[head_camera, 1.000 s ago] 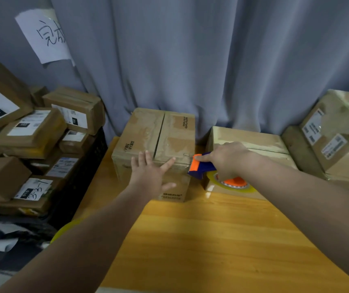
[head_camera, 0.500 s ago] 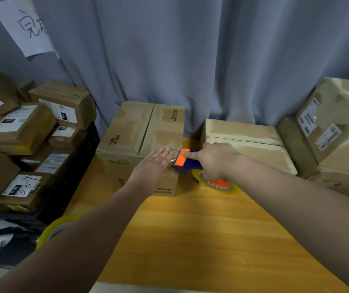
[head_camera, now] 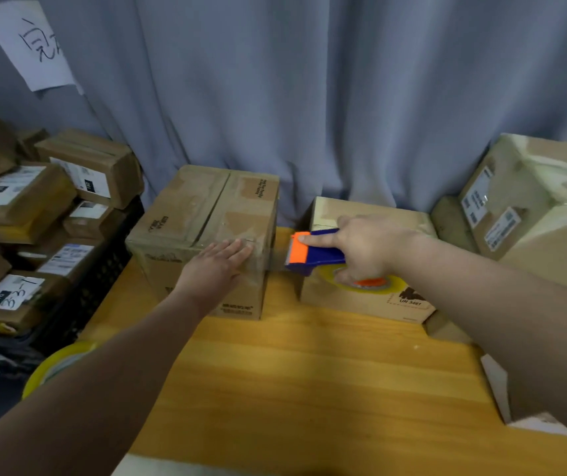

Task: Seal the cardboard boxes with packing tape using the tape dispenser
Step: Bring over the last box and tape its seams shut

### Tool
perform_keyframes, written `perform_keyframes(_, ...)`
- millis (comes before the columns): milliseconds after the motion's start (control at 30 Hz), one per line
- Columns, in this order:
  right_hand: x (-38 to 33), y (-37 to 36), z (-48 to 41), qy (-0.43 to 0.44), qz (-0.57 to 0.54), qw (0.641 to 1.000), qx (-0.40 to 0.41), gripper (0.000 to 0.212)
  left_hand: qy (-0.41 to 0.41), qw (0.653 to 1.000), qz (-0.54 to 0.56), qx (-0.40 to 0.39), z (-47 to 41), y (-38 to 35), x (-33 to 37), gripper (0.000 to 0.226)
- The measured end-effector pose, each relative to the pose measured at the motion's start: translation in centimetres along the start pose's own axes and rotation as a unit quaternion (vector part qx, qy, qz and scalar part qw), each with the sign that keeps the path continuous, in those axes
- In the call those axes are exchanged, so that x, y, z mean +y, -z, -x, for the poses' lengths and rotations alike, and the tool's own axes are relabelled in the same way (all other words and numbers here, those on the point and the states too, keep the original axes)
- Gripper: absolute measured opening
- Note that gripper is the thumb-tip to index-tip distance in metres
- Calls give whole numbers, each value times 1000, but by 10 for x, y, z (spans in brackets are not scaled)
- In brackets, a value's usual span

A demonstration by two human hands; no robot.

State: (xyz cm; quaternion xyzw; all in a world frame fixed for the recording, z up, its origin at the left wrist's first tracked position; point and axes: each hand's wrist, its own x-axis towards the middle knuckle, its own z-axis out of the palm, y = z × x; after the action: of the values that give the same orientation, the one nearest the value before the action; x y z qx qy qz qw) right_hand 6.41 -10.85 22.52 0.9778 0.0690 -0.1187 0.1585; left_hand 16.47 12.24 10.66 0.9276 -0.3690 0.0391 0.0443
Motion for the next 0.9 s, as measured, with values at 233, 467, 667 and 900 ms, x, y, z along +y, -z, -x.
perform_keyframes(233, 33, -33, 39, 0, 54, 998, 9, 69, 29, 998, -47, -7, 0, -2, 14, 66)
perform_keyframes(467, 10, -49, 11, -6, 54, 998, -43, 67, 41, 996, -76, 9, -3, -16, 20, 66)
perform_keyframes(667, -29, -64, -31, -15, -15, 991, -135, 60, -56, 990, -68, 112, -5, -29, 14, 61)
perform_keyframes(900, -46, -76, -68, -1, -123, 972, -199, 53, -67, 986, -10, 153, -10, -31, 12, 48)
